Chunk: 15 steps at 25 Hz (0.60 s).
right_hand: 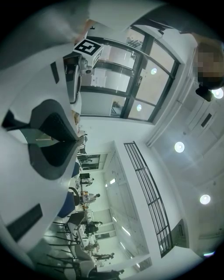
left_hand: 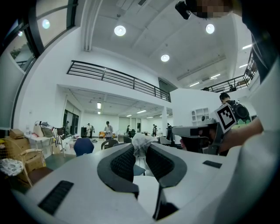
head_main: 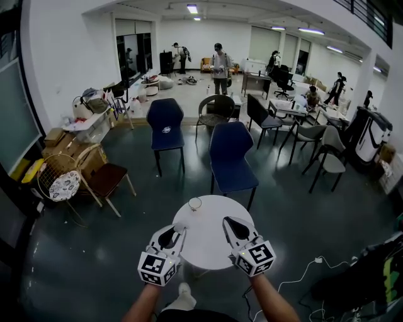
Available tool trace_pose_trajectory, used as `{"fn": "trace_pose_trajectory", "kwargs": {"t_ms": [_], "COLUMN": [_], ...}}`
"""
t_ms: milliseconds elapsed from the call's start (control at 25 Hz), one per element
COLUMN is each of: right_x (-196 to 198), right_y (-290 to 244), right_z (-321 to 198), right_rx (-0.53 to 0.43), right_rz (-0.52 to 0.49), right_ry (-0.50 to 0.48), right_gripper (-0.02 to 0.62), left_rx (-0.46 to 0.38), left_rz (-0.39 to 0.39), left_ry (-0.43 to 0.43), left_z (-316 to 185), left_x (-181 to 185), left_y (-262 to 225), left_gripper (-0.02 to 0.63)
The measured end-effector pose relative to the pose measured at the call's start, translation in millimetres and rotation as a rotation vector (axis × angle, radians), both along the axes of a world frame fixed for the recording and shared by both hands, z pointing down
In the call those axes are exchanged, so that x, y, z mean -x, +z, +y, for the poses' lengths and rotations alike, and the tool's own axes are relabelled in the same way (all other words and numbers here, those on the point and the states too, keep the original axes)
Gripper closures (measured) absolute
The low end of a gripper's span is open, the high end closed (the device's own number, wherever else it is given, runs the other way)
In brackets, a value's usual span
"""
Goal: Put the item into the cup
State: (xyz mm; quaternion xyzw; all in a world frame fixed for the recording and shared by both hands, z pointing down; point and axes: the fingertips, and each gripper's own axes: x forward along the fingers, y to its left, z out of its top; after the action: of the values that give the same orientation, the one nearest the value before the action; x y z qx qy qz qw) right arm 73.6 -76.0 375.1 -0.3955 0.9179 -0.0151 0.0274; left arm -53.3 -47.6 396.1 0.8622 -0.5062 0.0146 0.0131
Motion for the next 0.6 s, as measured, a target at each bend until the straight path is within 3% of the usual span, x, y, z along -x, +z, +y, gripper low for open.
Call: {"fn": "trace_pose_trajectory", "kwargs": {"t_ms": [600], "right_x": [27], "right_y": [-1], "right_z": [-106], "right_rx": [0.024], "right_rz": [0.020], "right_ry": [0.053], "right_gripper": [0.578], "left_rx": [0.026], "left_rz": [0.001], "left_ry": [0.034], "left_z": [-106], "left_x": [37], "left_y": [1], "left_gripper": [0.522]}}
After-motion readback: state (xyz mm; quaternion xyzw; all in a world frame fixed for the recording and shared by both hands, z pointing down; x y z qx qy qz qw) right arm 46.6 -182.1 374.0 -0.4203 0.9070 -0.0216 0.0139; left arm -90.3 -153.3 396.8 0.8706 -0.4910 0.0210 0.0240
